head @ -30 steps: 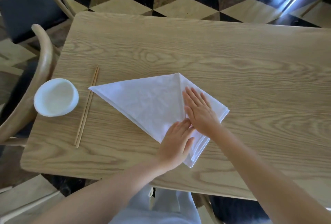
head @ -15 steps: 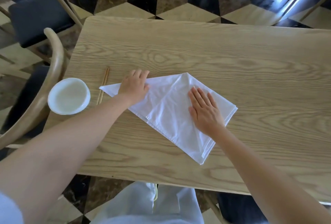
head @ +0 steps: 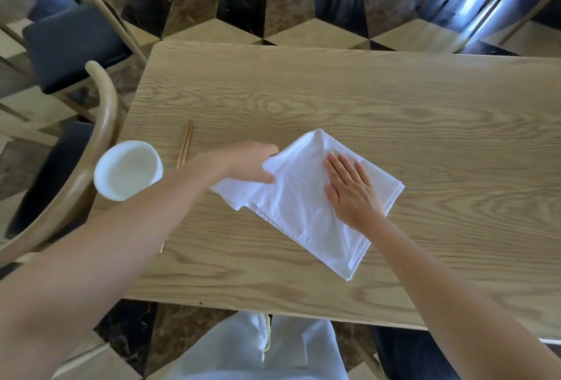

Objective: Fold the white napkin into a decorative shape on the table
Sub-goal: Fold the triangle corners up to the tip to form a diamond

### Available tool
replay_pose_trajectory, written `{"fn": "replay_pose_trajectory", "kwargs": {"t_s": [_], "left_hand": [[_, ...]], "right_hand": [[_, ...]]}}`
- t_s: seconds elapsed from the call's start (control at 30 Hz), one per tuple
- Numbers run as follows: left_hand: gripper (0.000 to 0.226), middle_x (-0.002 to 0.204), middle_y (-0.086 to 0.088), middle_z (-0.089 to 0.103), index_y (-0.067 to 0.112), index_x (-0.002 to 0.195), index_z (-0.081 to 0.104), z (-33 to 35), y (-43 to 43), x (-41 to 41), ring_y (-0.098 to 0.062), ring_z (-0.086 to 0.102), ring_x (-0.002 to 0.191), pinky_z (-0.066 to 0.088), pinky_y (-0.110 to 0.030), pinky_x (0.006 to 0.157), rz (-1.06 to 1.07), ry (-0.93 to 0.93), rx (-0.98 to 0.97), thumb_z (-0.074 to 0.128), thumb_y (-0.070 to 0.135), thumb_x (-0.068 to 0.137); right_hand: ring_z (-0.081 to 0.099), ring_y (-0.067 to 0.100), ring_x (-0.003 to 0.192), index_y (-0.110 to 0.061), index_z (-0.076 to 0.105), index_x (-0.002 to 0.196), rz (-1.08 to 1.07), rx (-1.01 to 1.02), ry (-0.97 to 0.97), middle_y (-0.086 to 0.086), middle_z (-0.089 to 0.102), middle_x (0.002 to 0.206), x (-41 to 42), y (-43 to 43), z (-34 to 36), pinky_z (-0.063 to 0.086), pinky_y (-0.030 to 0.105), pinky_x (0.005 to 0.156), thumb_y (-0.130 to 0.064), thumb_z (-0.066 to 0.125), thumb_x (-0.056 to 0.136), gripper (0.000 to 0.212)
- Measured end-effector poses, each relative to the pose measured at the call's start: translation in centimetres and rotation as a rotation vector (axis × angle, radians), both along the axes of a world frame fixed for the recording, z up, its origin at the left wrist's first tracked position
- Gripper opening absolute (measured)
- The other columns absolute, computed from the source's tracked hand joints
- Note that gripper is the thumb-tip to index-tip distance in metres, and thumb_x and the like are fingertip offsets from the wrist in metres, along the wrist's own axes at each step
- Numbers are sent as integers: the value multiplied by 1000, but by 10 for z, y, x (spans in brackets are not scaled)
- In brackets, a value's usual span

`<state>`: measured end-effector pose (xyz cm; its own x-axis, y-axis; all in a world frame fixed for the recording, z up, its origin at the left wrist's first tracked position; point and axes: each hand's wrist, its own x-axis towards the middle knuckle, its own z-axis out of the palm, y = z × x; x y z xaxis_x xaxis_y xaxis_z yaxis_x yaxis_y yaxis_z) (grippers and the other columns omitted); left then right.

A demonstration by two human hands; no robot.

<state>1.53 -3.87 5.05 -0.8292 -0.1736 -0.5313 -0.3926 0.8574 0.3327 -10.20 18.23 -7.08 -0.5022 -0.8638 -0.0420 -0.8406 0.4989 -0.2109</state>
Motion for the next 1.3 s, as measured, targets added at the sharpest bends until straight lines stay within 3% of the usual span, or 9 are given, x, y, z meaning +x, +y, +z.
{"fn": "replay_pose_trajectory", "kwargs": {"t_s": [0.07,0.13,0.23,0.5,0.67,0.83,0.97,1.13,1.3], "left_hand": [[26,88,-3,59,14,97,48,-1,18,5,-24,55,78,39,-35,61,37,33,-3,61,29,81],[28,97,-7,60,11,104,46,-8,35,8,-29,55,85,40,-36,66,107,69,1,58,24,82],[30,101,-9,60,12,110,45,-19,60,10,-31,56,90,39,-35,67,276,106,30,53,21,83],[16,77,-10,62,14,100,45,-29,97,17,-31,56,73,35,-36,56,500,310,77,48,20,85],[7,62,2,47,16,85,47,-19,77,22,-27,50,67,29,-33,54,483,350,-1,51,21,87],[19,55,4,40,12,69,47,-5,34,25,-26,45,64,31,-32,58,477,269,-80,53,19,86],[40,53,1,35,16,54,31,3,3,25,-25,41,63,30,-33,59,499,204,-155,58,20,83],[36,54,-2,35,12,53,36,7,-25,34,-23,36,58,24,-30,53,620,146,-155,61,13,80],[9,66,-3,56,16,71,57,20,-27,55,-23,49,63,35,-31,58,699,207,-70,63,15,78]], "right_hand": [[3,8,142,-15,21,147,-2,-64,-38,-2,18,156,0,-1,2,-1,35,118,-31,31,98,52],[25,18,140,-14,37,141,-44,-184,-110,2,38,148,-3,-6,8,14,38,116,-26,41,97,46],[49,32,114,-10,52,128,-135,-310,-179,9,61,120,-18,-26,24,35,41,97,-17,49,93,36],[46,28,108,-14,65,107,-69,-190,-117,7,59,107,-70,-89,40,34,34,90,-15,59,85,22],[48,25,102,-13,69,91,34,-141,-202,6,62,97,-88,-102,35,35,32,87,-13,61,83,12],[55,24,81,-7,70,80,23,-182,-438,12,65,84,-103,-104,36,30,24,65,-8,69,75,5],[50,13,73,-9,70,78,36,-151,-538,9,65,83,-109,-107,37,32,21,59,-9,69,76,2],[48,-4,63,-22,65,71,18,-79,-586,-17,54,69,-115,-110,43,35,4,49,-15,63,81,13],[48,-1,60,-17,68,73,-103,-101,-603,-16,52,65,-110,-117,38,36,15,48,-9,62,75,10]]}}
